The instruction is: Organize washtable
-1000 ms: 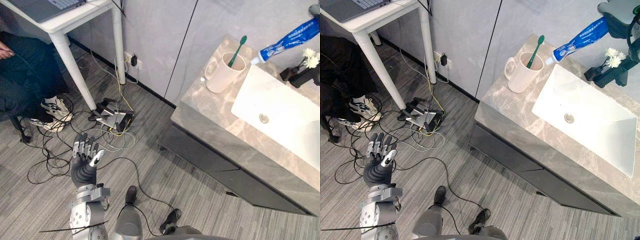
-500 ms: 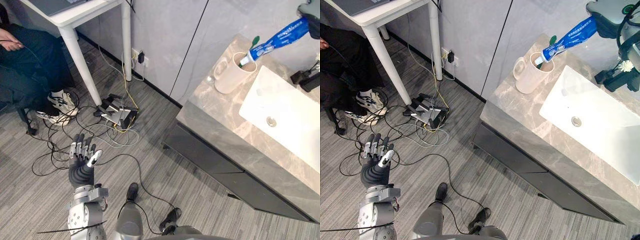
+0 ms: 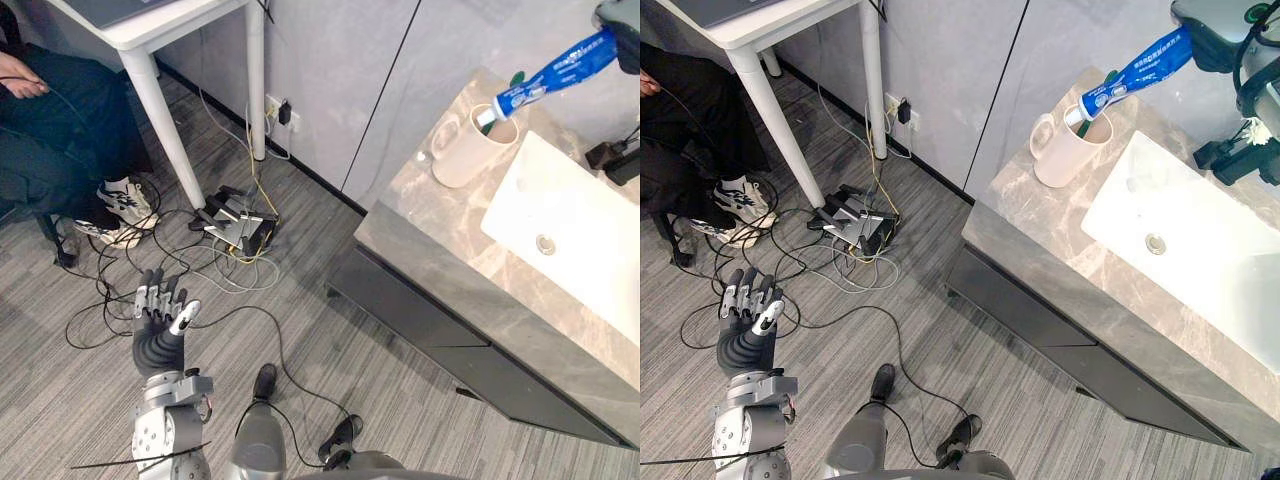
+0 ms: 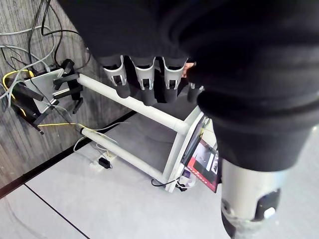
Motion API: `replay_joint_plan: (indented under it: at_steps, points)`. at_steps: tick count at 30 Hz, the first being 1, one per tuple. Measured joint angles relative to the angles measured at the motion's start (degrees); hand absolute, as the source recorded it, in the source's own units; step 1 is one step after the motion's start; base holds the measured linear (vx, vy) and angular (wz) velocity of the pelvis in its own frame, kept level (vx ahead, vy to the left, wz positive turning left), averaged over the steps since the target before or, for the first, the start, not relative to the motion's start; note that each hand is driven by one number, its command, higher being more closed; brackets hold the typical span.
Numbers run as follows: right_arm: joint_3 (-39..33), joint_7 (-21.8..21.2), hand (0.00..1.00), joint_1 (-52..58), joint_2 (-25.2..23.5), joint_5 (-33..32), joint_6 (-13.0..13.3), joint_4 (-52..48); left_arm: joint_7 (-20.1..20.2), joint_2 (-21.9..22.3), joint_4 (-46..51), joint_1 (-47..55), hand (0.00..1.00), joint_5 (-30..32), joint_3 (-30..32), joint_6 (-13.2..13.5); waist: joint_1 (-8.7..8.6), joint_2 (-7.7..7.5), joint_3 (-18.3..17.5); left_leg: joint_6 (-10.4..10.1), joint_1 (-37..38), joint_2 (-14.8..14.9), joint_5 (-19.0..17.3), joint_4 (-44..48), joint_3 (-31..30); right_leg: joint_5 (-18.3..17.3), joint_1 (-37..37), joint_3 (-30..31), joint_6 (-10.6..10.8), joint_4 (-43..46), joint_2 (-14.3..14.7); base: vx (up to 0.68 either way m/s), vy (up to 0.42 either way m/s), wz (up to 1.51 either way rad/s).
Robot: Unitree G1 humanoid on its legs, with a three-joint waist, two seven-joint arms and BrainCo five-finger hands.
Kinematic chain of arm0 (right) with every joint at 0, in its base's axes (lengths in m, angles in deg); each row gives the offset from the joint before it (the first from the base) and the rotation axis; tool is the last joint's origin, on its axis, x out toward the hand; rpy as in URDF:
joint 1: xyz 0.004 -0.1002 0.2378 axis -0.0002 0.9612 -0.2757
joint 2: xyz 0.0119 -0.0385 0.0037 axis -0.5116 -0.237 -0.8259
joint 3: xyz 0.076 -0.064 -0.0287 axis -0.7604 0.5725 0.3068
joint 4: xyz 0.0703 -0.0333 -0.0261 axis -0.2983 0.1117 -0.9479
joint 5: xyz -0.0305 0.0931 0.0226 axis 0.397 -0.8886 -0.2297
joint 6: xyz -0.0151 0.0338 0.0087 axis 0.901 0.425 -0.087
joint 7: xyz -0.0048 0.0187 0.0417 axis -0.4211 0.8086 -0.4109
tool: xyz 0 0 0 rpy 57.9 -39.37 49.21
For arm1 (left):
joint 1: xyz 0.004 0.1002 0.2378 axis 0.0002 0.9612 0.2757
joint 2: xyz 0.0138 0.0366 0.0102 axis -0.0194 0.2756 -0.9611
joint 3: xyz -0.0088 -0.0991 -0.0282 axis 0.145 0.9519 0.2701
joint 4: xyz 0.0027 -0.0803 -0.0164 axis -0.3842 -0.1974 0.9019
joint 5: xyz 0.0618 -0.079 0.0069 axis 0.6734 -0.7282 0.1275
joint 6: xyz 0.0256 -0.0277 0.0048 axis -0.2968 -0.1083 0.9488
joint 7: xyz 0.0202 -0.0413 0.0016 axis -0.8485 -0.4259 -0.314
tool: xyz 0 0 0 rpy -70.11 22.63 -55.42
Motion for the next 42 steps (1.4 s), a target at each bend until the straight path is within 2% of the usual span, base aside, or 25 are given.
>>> replay_joint_plan:
  at_steps: [9,28,36,42]
  points:
    - [0.2,0.1,1.00,-1.2,-1.6,-0.6,0.0,1.8,0.0,0.0,0.0,0.0,0.00,0.0,0.1,0.0,-0.02,0.02,0.0,-0.1,-0.1,0.0,0.0,0.0,0.0,0.0,0.0,0.0,0.0,0.0,0.0,0.00,0.000,0.00]
    - [0.2,0.1,1.00,-0.6,-1.6,-0.6,0.0,2.3,0.0,0.0,0.0,0.0,0.00,0.1,0.2,0.0,-0.48,0.06,0.9,-0.1,-0.3,-0.1,0.0,0.0,0.3,0.0,-0.6,0.2,0.0,0.4,-0.3,0.00,0.000,0.00]
    - [-1.2,0.1,1.00,3.0,-1.6,-0.6,0.0,2.2,-0.1,-0.2,0.0,0.0,0.00,0.1,2.1,0.0,-1.70,-0.01,2.4,-0.1,-0.1,-0.1,0.0,0.0,0.6,0.0,-0.7,0.3,0.0,0.8,-0.5,0.00,0.000,-0.01]
    - [-3.0,0.1,1.00,5.2,-1.5,-0.6,0.0,2.2,-0.1,-0.2,0.0,0.0,0.00,0.1,2.2,0.0,-2.00,0.19,2.6,-0.1,0.1,-0.1,0.0,0.0,1.0,0.0,-0.7,1.1,0.0,0.8,-0.5,0.00,0.000,-0.04]
